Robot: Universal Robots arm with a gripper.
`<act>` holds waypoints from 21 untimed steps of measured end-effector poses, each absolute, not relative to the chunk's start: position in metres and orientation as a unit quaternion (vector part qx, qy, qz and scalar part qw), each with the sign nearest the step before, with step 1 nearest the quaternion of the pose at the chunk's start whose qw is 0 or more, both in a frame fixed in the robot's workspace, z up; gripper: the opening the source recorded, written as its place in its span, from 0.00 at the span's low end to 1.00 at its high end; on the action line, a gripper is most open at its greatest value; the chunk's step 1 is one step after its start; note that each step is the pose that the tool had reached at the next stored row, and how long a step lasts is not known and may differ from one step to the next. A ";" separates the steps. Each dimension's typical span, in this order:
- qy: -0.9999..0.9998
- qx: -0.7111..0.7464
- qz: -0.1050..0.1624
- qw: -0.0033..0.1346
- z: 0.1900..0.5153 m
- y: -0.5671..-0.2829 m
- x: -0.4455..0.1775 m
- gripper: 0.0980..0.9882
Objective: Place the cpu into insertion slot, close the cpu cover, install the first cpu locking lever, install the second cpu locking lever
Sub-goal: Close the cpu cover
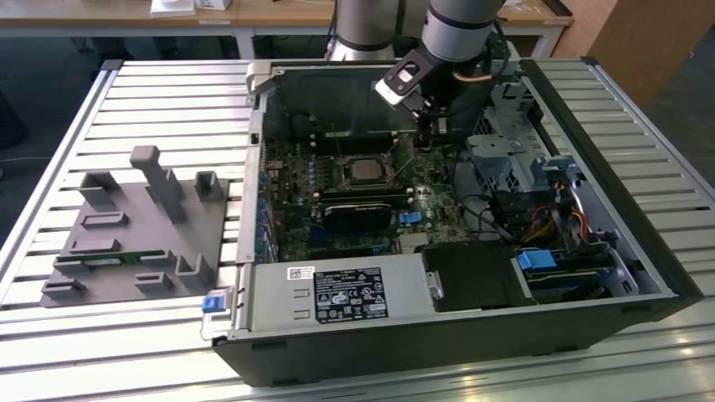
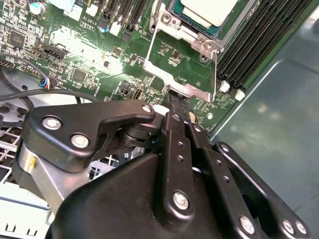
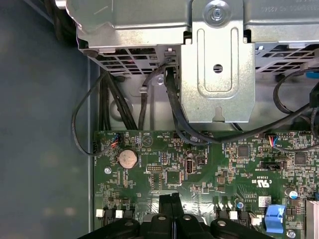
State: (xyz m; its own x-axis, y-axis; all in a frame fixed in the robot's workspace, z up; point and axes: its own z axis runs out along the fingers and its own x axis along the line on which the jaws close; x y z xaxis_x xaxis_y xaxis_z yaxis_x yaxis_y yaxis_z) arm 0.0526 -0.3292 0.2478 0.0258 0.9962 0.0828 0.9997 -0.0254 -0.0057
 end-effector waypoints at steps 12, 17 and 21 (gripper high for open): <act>-0.697 -0.715 -0.028 0.031 0.248 -0.329 0.050 0.01; -0.697 -0.715 -0.028 0.031 0.248 -0.329 0.049 0.01; -0.697 -0.715 -0.028 0.031 0.248 -0.329 0.048 0.01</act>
State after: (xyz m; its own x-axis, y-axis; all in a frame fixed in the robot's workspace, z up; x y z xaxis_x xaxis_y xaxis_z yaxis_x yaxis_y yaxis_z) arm 0.0483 -0.3292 0.2478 0.0257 0.9962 0.0828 0.9997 -0.0254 -0.0056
